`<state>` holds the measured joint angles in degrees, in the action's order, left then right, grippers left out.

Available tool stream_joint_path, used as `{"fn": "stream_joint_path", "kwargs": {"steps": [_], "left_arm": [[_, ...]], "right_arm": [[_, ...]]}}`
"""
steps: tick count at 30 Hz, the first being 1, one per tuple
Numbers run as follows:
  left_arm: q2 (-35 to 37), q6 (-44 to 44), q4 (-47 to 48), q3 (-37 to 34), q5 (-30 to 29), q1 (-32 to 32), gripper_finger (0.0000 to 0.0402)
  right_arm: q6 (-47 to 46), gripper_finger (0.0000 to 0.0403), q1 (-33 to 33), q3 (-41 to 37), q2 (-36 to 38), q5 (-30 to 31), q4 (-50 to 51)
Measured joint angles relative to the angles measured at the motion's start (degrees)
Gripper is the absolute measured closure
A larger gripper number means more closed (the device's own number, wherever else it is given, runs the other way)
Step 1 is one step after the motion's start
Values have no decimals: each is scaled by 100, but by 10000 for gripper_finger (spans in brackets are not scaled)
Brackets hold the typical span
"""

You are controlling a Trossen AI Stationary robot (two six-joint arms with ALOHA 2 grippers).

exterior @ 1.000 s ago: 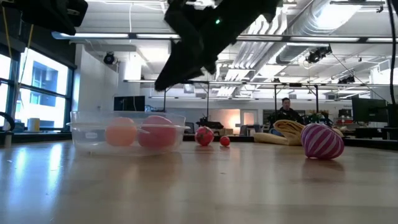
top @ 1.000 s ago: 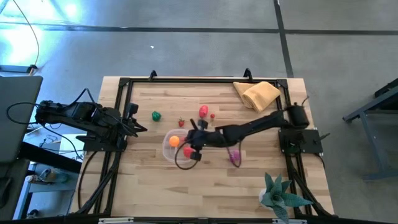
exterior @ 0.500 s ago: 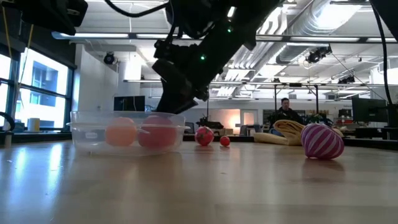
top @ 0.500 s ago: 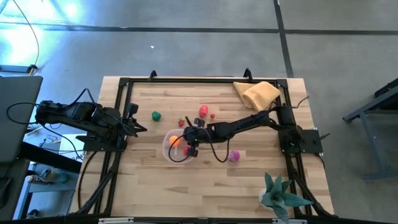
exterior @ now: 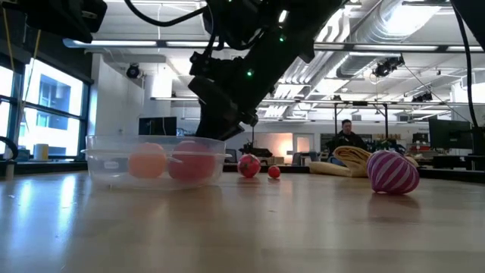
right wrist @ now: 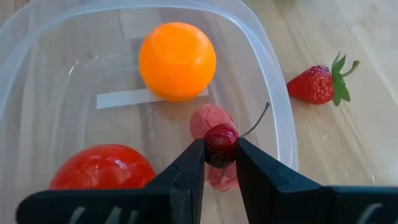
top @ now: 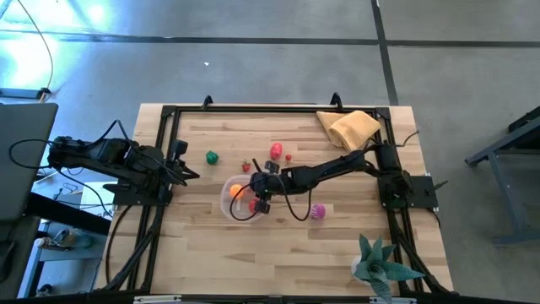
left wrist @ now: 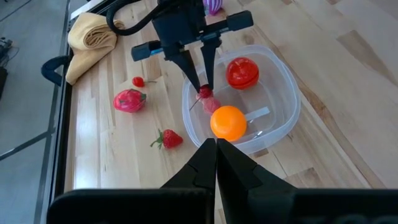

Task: Pick and placing Produce into tupperware
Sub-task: Put the bottom red cherry into the transparent container, then put the onion into the transparent container

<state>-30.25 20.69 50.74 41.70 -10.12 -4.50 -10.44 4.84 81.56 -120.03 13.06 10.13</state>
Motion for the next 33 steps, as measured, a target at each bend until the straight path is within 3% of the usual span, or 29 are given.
{"fn": "stream_joint_path", "kwargs": {"steps": [26,29,33], "left_arm": [[1,0,0,1,0,-2,399],[1,0,-1,1,-1,0,399],[-1,0,-1,-1,-1,0,399]], "right_arm": [[152,254,74,15,93,61,96],[192,254,246,49,417,242,208],[-35,253,657,55,973,911,838]]}}
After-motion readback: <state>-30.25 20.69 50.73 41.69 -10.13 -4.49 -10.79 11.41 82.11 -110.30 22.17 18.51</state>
